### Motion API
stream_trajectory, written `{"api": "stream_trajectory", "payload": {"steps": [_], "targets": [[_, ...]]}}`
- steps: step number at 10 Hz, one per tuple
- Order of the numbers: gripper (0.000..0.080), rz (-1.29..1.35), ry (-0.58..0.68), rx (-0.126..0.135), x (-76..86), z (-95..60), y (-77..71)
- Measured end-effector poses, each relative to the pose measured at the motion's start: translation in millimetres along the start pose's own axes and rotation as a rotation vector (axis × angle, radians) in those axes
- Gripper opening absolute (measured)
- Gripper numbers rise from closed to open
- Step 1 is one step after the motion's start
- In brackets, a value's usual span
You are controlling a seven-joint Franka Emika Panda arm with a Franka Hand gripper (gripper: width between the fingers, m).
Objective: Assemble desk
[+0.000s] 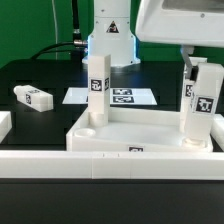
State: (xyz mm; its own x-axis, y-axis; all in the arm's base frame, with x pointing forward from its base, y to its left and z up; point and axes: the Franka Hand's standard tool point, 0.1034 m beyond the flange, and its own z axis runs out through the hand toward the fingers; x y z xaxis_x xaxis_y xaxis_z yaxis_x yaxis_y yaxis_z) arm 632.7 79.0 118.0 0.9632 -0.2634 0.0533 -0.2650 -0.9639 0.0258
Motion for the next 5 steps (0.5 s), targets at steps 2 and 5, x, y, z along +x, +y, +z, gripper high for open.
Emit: {"api": "stream_trajectory", "payload": {"steps": [2, 5], "targets": [[0.0291, 0.219, 0.021, 0.036, -0.5, 1.7, 1.6], [0.0291, 0.489, 0.034, 0.058, -0.2, 1.7, -1.1]]}}
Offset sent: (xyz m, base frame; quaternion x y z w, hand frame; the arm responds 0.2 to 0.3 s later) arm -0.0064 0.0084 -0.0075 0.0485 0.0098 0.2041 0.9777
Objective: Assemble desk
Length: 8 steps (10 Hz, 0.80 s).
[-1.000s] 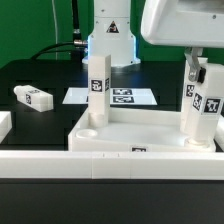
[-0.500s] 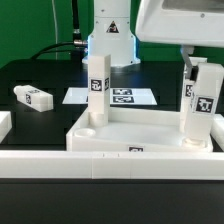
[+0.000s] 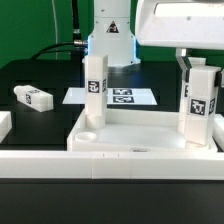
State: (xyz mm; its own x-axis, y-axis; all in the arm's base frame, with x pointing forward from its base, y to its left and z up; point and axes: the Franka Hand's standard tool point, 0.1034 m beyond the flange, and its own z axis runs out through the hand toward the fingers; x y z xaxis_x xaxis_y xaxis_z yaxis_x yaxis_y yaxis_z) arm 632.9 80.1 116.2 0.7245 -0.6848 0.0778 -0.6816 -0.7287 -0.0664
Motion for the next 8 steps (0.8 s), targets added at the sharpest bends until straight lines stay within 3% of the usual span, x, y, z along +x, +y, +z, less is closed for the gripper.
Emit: {"api": "stream_trajectory", "payload": {"steps": [6, 8], "targets": [[0.0291, 0.395, -0.002, 0.001, -1.3, 0.7, -0.9], [0.0291, 0.619, -0.013, 0.031, -4.2, 1.7, -2.7]]}}
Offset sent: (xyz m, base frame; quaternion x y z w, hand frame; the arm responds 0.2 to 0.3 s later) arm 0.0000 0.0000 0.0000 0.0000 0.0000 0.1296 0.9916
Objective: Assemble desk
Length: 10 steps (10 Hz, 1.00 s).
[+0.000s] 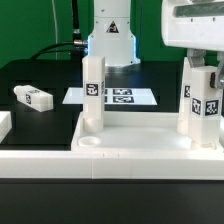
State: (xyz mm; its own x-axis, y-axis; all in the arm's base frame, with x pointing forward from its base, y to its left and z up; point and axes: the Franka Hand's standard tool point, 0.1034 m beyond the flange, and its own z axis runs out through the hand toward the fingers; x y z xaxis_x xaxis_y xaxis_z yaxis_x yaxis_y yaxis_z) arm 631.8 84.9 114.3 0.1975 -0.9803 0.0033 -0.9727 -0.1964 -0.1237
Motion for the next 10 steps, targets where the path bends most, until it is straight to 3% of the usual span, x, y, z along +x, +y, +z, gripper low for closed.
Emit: {"api": "stream_trajectory", "payload": {"steps": [5, 6, 7, 8, 10], "targets": [[0.0291, 0.329, -0.035, 0.019, -7.3, 0.3, -1.0], [0.0365, 0.318, -0.035, 0.018, -7.4, 1.0, -0.7], [0.0365, 0.28, -0.034, 0.015, -7.3, 1.8, -0.1], [0.0567, 0.231, -0.035, -0.003, -8.2, 3.1, 1.6], [0.0642, 0.066, -0.04, -0.02, -9.9, 3.3, 0.3]]}}
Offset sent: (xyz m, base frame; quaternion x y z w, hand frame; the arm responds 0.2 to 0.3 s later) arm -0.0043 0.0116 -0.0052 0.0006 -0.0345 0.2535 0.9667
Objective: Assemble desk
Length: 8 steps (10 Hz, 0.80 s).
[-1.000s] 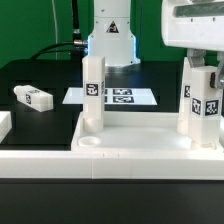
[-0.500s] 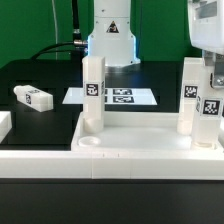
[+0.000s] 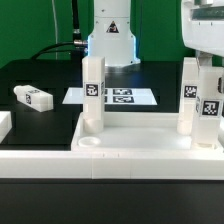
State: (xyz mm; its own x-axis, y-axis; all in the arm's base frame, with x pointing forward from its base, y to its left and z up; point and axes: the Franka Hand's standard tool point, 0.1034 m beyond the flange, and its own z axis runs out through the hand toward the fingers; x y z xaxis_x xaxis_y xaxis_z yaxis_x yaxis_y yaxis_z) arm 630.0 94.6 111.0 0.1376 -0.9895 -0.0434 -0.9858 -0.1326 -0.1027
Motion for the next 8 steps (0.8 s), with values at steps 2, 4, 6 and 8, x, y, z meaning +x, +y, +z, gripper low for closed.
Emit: {"api": "stream_trajectory", "payload": {"steps": [2, 4, 6, 8], "targets": [[0.0648, -0.187, 0.003, 0.005, 0.2, 0.1, -1.2], [0.0649, -0.336, 0.003, 0.005, 0.7, 0.1, -1.2], [0.0649, -0.496, 0.019, -0.018, 0.4, 0.6, -0.1], [0.0649, -0.716, 0.037, -0.032, 2.9, 0.5, -1.3]]}}
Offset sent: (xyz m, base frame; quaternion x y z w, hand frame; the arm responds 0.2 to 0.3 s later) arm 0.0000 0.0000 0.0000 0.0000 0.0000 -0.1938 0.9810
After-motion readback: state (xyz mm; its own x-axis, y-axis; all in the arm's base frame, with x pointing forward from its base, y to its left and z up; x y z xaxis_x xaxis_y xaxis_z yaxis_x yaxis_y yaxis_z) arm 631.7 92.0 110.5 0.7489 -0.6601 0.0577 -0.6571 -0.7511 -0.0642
